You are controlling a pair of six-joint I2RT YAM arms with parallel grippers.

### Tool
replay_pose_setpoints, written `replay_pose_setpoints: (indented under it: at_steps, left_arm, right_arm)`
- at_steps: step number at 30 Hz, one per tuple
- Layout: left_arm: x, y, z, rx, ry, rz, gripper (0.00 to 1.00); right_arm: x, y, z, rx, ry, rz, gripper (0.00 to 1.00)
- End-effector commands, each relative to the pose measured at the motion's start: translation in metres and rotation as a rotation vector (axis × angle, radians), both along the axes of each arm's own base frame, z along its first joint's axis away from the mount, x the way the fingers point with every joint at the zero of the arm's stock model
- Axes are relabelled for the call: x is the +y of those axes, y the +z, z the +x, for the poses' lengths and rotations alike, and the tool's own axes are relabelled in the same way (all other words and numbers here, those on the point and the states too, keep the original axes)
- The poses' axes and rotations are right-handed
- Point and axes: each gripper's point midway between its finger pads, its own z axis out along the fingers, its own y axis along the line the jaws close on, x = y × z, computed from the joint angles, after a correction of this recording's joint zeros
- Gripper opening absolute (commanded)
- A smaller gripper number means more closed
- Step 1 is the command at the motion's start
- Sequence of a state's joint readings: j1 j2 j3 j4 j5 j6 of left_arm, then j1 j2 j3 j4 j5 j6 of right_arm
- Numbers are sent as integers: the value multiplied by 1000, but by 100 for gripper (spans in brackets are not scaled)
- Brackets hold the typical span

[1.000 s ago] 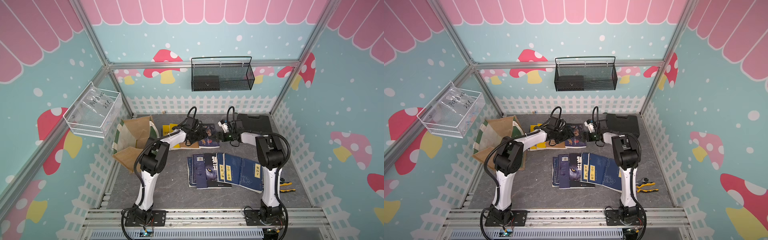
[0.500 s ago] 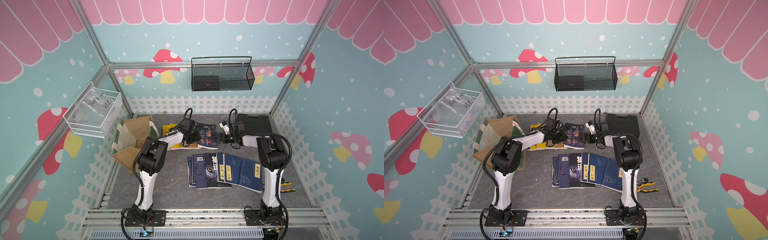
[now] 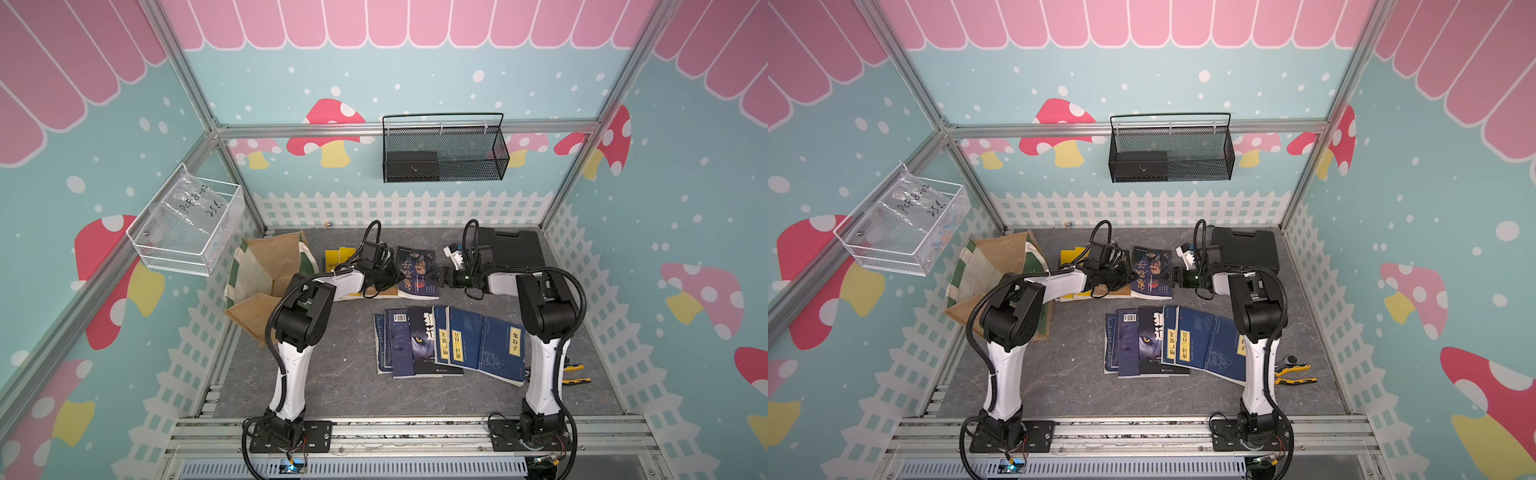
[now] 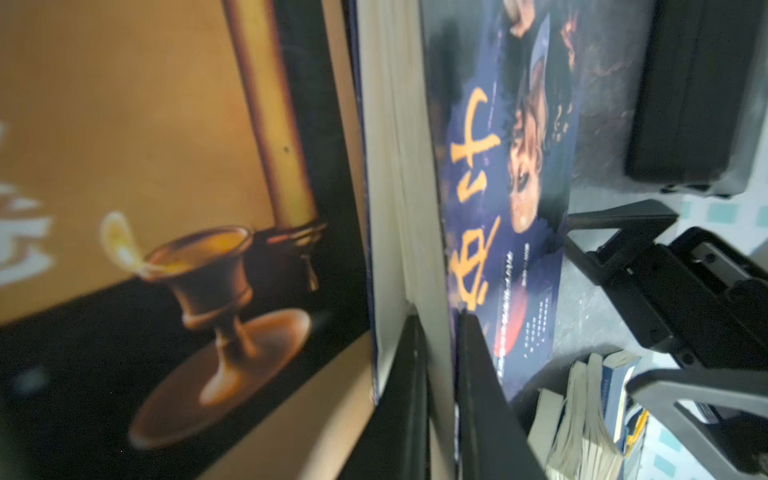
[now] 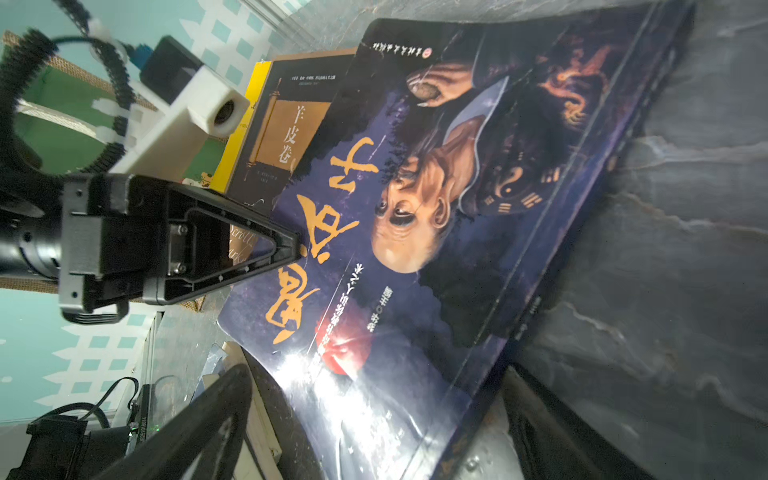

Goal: Put the books into the canvas bag
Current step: Pick up the book from the center of the board.

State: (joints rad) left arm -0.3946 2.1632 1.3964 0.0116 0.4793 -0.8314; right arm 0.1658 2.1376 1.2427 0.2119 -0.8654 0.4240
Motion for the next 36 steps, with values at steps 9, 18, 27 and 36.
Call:
replay_pose_setpoints:
  at_steps: [9,18,27,36]
  left_arm:
    - [-15,51,2,-125,-63,-323,0]
    - [5,53,1,-140,-24,-371,0]
    - [5,87,1,-218,-59,-602,0]
    - [-4,88,-10,-221,-121,-573,0]
  right_arm:
    - [-6,-3,4,39,-59,0,96]
    - [-19,-9,7,57,-101,-42,96]
    - [-9,-9,4,66,-55,5,96]
    - [10,13,6,41,11,140,96]
